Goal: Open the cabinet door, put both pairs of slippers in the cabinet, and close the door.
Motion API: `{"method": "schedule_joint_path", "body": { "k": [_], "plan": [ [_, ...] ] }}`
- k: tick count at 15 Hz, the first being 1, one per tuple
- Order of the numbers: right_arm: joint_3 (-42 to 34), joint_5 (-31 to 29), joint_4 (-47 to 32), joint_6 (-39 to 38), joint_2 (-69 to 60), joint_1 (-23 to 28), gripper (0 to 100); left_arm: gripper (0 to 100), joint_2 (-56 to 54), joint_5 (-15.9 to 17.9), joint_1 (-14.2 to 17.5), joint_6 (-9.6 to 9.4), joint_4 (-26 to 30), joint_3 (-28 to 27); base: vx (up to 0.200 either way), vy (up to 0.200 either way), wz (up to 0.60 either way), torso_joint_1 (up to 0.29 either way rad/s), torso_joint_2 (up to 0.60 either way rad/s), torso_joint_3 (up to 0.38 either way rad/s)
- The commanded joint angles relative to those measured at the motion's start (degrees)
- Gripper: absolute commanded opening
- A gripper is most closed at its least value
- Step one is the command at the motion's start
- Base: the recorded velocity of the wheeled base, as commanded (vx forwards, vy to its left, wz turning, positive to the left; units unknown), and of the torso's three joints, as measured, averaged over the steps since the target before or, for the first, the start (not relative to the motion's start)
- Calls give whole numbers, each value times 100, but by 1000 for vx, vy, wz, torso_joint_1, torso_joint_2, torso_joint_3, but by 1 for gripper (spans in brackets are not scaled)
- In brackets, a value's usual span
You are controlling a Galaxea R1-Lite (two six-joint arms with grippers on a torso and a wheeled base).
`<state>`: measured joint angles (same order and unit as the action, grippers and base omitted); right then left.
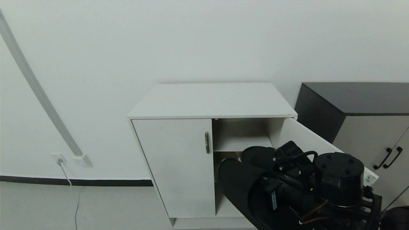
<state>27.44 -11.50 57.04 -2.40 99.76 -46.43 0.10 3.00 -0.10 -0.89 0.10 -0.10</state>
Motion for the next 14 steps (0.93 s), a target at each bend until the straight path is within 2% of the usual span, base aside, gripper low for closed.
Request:
{"method": "schedule_joint_path", "body": {
  "k": [1,14],
  "plan": [
    [7,-2,0,3,9,-6,0,0,8,-1,1,1,-1,1,0,0,0,-207,530,320],
    [16,-2,44,-6,62,-6,0,0,8,-1,1,1,-1,1,0,0,0,-163,492,325]
  ]
}}
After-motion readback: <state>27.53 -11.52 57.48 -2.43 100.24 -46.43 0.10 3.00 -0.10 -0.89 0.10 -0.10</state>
